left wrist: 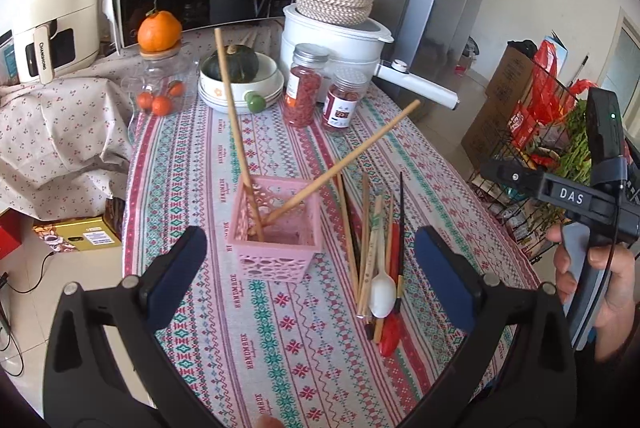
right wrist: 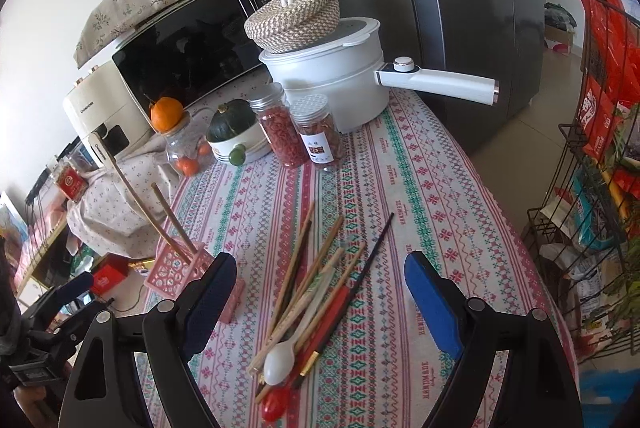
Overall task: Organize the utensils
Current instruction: 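Reach the left tool into the pile and grasp a wrapped chopstick packet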
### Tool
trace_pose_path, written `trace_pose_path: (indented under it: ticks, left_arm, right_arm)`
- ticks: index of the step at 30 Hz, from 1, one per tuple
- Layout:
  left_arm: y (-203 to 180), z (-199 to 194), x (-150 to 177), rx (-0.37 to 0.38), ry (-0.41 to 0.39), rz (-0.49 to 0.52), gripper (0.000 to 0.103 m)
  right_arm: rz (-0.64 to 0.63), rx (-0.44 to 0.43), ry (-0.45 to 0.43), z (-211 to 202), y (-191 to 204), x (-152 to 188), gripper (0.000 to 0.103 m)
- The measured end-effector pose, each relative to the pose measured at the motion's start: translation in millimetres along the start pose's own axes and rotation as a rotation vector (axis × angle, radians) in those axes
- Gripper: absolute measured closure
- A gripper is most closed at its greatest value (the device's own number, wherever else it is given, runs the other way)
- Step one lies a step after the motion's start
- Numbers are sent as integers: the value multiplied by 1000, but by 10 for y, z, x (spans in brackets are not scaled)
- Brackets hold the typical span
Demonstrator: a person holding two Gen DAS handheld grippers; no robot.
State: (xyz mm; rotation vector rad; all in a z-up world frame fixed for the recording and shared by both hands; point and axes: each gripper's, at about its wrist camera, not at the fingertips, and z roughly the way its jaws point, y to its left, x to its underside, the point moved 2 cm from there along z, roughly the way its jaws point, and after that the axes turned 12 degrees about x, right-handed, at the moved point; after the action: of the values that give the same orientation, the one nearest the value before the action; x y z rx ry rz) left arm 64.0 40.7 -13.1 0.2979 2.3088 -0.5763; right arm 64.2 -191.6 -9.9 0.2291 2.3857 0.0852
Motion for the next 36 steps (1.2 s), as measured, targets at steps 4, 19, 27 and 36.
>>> trace_pose_path:
  ticks: [4, 19, 27, 36]
  left_arm:
    - [-192, 96, -5, 24, 31, 39, 0]
    - [-912, 957, 39, 7, 238, 158, 0]
    - [-956, 1828, 81, -75, 407, 141, 60]
    - [-767, 2333, 116, -183, 533, 198, 90]
  right_arm:
    - [-18, 28, 21, 31, -101, 52, 16]
    - [70, 133, 143, 262, -779, 169, 16]
    - [106, 173, 203, 387, -999, 216, 16]
    - [114, 135, 217, 417, -986, 187, 16]
